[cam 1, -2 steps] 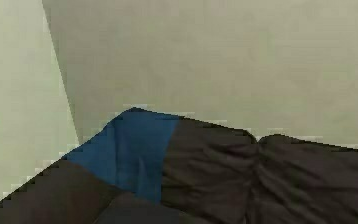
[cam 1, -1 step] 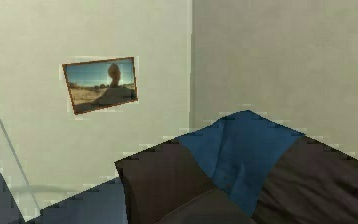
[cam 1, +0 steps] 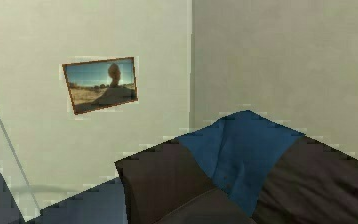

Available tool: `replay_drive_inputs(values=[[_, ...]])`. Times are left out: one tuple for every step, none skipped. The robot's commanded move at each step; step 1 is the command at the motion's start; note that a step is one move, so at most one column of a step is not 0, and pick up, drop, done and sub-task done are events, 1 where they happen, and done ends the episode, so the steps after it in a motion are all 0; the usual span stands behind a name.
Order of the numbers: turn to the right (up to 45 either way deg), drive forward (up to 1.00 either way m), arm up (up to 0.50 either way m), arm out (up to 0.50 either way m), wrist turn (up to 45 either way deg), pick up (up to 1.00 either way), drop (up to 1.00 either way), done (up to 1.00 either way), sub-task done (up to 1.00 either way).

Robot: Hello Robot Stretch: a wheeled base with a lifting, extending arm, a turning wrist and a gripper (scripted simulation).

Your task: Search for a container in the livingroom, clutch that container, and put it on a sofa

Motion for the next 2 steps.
replay_drive_inputs(values=[[0.0,0.0,0.0,0.0,39.0,0.0,0.0,0.0,0.0],[0.0,0.0,-0.34,0.0,0.0,0.0,0.0,0.0,0.0]])
